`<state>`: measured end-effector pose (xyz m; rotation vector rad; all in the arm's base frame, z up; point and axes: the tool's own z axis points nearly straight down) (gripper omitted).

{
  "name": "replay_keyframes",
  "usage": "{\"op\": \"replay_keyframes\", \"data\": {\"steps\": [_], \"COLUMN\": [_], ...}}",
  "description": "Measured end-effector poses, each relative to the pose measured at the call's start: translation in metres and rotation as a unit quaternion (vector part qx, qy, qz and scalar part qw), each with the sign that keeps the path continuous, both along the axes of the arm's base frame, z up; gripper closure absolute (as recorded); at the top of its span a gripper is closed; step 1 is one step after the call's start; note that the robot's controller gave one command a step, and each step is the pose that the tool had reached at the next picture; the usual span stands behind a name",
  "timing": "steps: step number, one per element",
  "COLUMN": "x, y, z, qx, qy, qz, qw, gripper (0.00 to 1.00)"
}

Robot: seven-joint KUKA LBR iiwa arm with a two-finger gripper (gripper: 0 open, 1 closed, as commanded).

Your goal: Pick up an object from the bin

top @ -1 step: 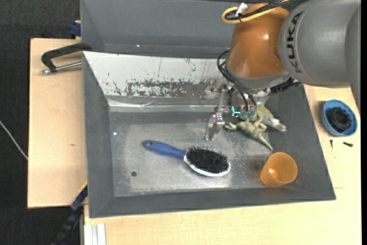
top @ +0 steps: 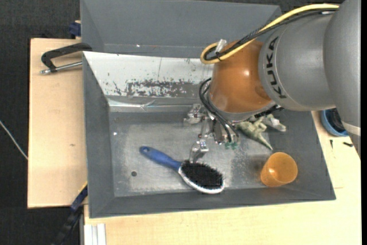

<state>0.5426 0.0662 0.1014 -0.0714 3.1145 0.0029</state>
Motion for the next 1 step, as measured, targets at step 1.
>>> {"op": "replay_keyframes", "data": {"steps": [1], "x": [-0.0182], "y": [0.0568], "z": [0.0512], "qx": [-0.002], "qy": [0.0076], "qz": [0.189], "qw": [0.9819], "gripper": [0.00]}}
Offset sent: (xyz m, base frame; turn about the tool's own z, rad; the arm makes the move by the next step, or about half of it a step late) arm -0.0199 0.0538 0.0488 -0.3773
